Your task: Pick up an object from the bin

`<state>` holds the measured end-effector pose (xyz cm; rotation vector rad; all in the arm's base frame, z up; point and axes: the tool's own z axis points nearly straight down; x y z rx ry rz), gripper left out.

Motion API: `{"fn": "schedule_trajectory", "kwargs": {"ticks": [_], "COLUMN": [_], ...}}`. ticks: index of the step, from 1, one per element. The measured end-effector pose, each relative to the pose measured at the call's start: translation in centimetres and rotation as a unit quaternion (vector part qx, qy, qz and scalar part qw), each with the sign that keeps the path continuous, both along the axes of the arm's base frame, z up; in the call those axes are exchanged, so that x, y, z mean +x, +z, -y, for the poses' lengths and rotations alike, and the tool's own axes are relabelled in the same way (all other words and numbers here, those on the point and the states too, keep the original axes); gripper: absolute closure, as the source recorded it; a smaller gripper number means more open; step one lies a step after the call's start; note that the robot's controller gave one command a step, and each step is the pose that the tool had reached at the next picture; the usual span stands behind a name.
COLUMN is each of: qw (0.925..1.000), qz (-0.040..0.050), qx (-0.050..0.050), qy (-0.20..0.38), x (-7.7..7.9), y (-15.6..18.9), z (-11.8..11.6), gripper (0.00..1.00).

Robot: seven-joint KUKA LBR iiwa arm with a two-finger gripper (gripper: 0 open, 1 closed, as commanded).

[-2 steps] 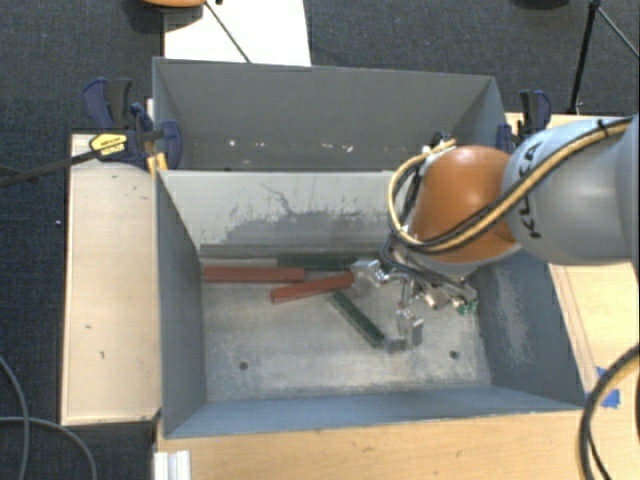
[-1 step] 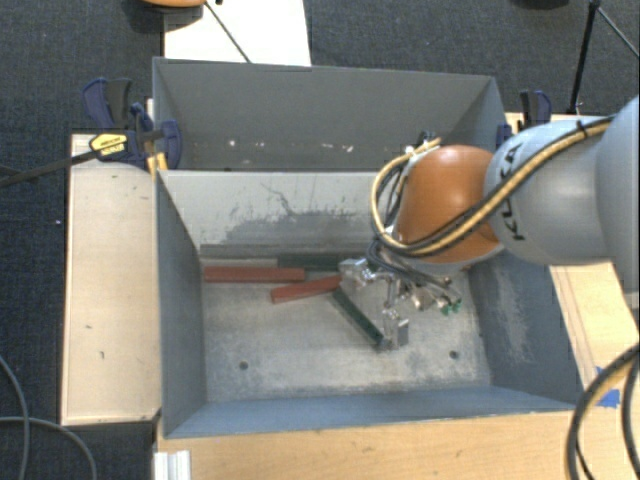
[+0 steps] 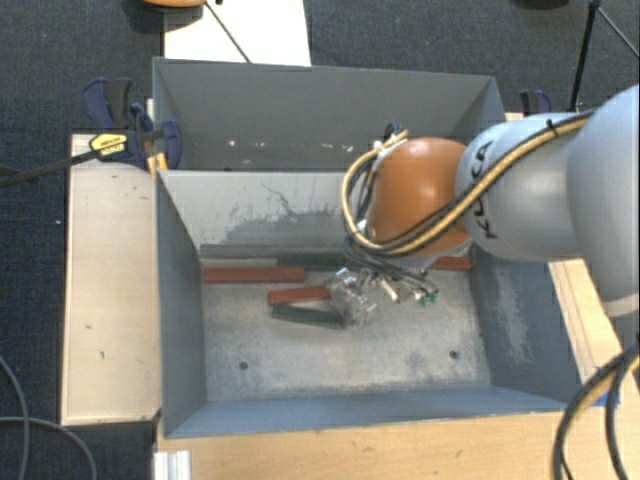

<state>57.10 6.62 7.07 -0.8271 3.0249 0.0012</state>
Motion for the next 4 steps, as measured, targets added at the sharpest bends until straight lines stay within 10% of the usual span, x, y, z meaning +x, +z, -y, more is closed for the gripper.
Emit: {"fn": "schedule_trajectory", "kwargs": {"ticks": [1, 3, 4], "qw": [1.0, 0.9994, 0.9865], "qz": [-0.0021, -0.0006, -0.0003], "qx": [0.0, 0.0, 0.001], "qy": [-0.001, -0.035, -0.163], "x": [-0.1, 0.1, -0.9], "y": [-0.1, 0.5, 0.0], "z": [0.0, -2.0, -9.6], "gripper": [0.0, 0.0, 1.0]}}
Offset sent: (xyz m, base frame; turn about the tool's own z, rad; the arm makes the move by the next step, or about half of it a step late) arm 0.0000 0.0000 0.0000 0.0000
